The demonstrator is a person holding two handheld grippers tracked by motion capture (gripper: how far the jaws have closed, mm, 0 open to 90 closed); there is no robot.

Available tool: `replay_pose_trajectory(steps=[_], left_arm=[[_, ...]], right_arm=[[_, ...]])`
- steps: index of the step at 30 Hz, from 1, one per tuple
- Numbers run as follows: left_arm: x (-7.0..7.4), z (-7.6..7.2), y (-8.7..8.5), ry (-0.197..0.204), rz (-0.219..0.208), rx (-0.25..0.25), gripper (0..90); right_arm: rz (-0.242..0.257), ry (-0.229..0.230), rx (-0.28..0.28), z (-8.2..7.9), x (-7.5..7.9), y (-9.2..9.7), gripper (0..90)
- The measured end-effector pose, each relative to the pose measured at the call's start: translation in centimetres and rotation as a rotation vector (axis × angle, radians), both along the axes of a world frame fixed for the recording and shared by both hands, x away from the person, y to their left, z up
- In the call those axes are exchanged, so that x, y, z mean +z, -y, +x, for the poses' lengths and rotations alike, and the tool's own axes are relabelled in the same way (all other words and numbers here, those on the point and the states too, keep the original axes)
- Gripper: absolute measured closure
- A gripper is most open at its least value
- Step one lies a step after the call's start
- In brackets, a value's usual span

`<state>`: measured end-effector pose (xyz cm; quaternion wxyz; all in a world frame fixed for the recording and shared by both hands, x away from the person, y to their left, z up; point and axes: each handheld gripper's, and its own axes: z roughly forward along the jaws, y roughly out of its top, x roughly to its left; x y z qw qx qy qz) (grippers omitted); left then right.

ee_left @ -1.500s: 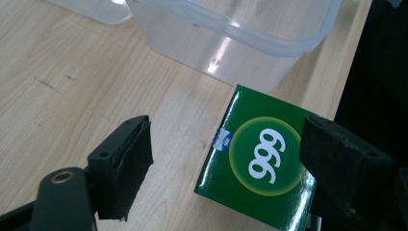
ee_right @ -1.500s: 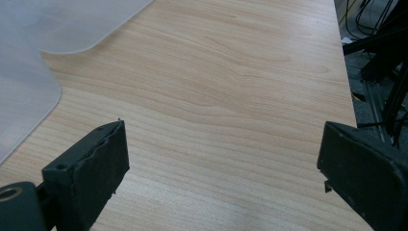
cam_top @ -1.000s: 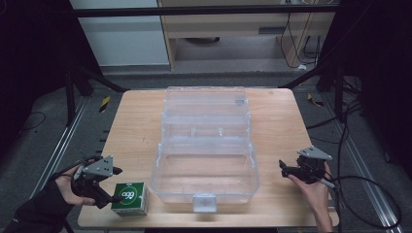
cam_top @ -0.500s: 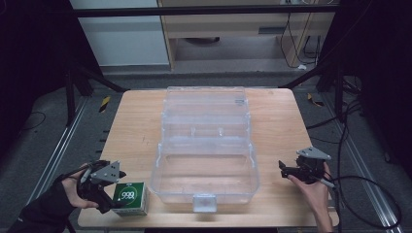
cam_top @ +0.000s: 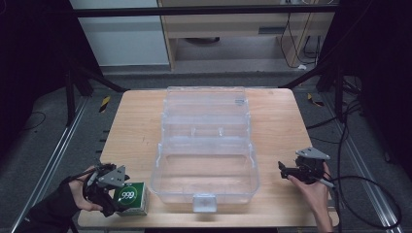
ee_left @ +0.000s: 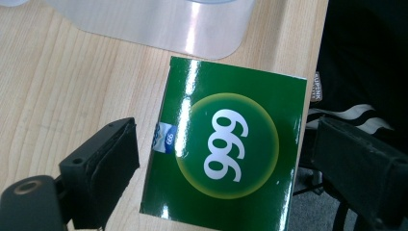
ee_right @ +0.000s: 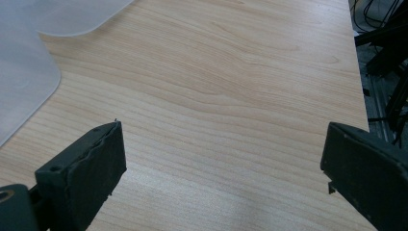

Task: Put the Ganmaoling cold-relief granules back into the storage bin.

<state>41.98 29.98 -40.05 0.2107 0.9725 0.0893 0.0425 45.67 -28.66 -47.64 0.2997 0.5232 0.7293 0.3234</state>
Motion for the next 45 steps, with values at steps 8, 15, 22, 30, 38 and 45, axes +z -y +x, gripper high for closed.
replay_pose_trajectory(steps=[8,15,22,30,38,45], left_arm=[[-0.5,0.3,0.5,0.004,0.021,-0.013,7.1],[-1.2,0.3,0.8,-0.004,0.031,-0.024,6.6],[-1.8,0.4,1.1,-0.017,0.042,-0.034,6.8],[-2.6,0.6,1.3,-0.032,0.058,-0.038,7.3],[-3.6,1.1,1.6,-0.056,0.078,-0.049,8.0],[-3.6,1.1,1.5,-0.064,0.067,-0.053,11.0]], right_arm=[[0.000,-0.009,0.002,0.0,-0.1,-0.1,2.1],[-0.007,-0.013,0.007,0.1,-0.2,-0.1,2.0],[-0.010,-0.019,0.009,0.1,-0.3,-0.2,2.0],[-0.013,-0.023,0.014,0.1,-0.3,-0.2,1.9],[-0.013,-0.031,0.016,0.1,-0.4,-0.3,1.9],[-0.013,-0.033,0.017,0.1,-0.4,-0.3,1.9]])
